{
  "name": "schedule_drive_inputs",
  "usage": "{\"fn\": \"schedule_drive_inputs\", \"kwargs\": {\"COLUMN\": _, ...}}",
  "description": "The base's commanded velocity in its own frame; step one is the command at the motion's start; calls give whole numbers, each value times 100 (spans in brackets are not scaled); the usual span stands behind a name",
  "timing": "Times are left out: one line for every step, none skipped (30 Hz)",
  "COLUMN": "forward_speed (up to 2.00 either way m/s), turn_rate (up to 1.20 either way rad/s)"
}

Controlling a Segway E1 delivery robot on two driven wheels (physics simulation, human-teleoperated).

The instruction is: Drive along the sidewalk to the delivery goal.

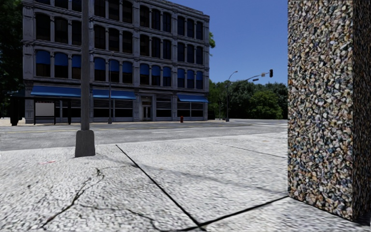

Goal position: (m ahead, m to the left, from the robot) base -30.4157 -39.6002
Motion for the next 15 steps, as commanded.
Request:
{"fn": "schedule_drive_inputs", "kwargs": {"forward_speed": 183, "turn_rate": 38}}
{"fn": "schedule_drive_inputs", "kwargs": {"forward_speed": 183, "turn_rate": 0}}
{"fn": "schedule_drive_inputs", "kwargs": {"forward_speed": 183, "turn_rate": 0}}
{"fn": "schedule_drive_inputs", "kwargs": {"forward_speed": 183, "turn_rate": 0}}
{"fn": "schedule_drive_inputs", "kwargs": {"forward_speed": 183, "turn_rate": 0}}
{"fn": "schedule_drive_inputs", "kwargs": {"forward_speed": 183, "turn_rate": 0}}
{"fn": "schedule_drive_inputs", "kwargs": {"forward_speed": 183, "turn_rate": 0}}
{"fn": "schedule_drive_inputs", "kwargs": {"forward_speed": 183, "turn_rate": 0}}
{"fn": "schedule_drive_inputs", "kwargs": {"forward_speed": 183, "turn_rate": 0}}
{"fn": "schedule_drive_inputs", "kwargs": {"forward_speed": 183, "turn_rate": 0}}
{"fn": "schedule_drive_inputs", "kwargs": {"forward_speed": 183, "turn_rate": 0}}
{"fn": "schedule_drive_inputs", "kwargs": {"forward_speed": 183, "turn_rate": 0}}
{"fn": "schedule_drive_inputs", "kwargs": {"forward_speed": 183, "turn_rate": 0}}
{"fn": "schedule_drive_inputs", "kwargs": {"forward_speed": 183, "turn_rate": -11}}
{"fn": "schedule_drive_inputs", "kwargs": {"forward_speed": 183, "turn_rate": -20}}
